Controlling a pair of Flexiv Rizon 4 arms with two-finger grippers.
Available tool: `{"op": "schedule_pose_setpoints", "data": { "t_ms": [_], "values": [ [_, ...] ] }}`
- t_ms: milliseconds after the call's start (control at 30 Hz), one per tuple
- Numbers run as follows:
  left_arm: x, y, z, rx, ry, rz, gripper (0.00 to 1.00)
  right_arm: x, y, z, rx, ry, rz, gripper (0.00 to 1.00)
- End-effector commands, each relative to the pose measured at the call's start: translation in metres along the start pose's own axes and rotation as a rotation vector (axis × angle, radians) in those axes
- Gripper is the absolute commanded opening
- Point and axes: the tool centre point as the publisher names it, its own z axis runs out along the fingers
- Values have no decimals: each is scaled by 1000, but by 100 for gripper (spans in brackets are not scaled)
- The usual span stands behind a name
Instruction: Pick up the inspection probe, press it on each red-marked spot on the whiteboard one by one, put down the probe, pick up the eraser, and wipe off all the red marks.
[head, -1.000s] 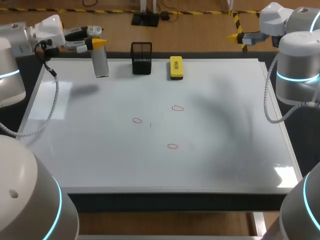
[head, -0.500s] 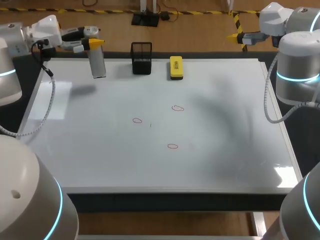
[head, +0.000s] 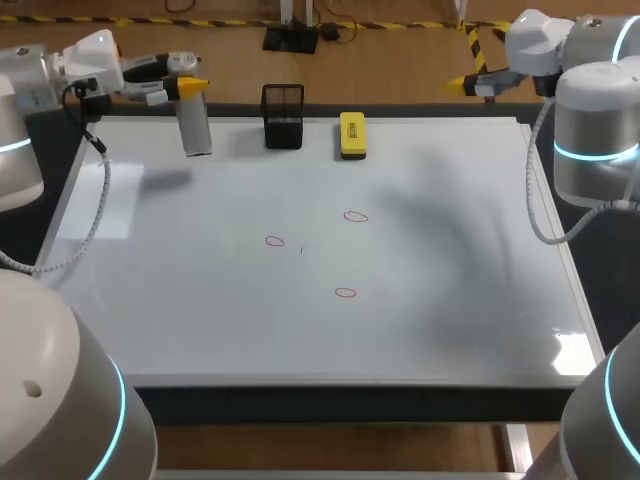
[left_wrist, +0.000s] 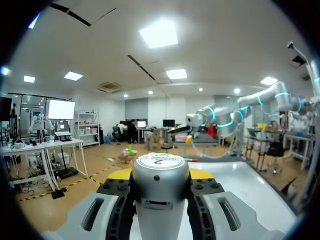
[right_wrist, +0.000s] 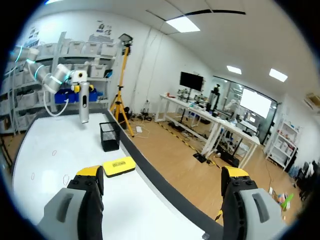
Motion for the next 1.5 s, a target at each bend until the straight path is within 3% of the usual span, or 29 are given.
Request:
{"op": "schedule_pose_setpoints", "data": {
  "t_ms": [33, 233, 433, 900, 967, 1500],
  "values": [
    [0, -1, 0, 1, 0, 0, 0, -11, 4, 28, 164, 328, -190, 100],
    [0, -1, 0, 1, 0, 0, 0, -5, -3, 53, 357, 559, -458, 100],
    [0, -1, 0, 1, 0, 0, 0, 3, -4, 70, 492, 815, -703, 100],
    [0, -1, 0, 1, 0, 0, 0, 36, -8, 96, 577, 1261, -1233, 100],
    [0, -1, 0, 1, 0, 0, 0, 41, -7, 100, 522, 1238, -1298, 100],
    [0, -1, 0, 1, 0, 0, 0, 46, -4, 98, 528, 1244, -1296, 100]
  ]
}}
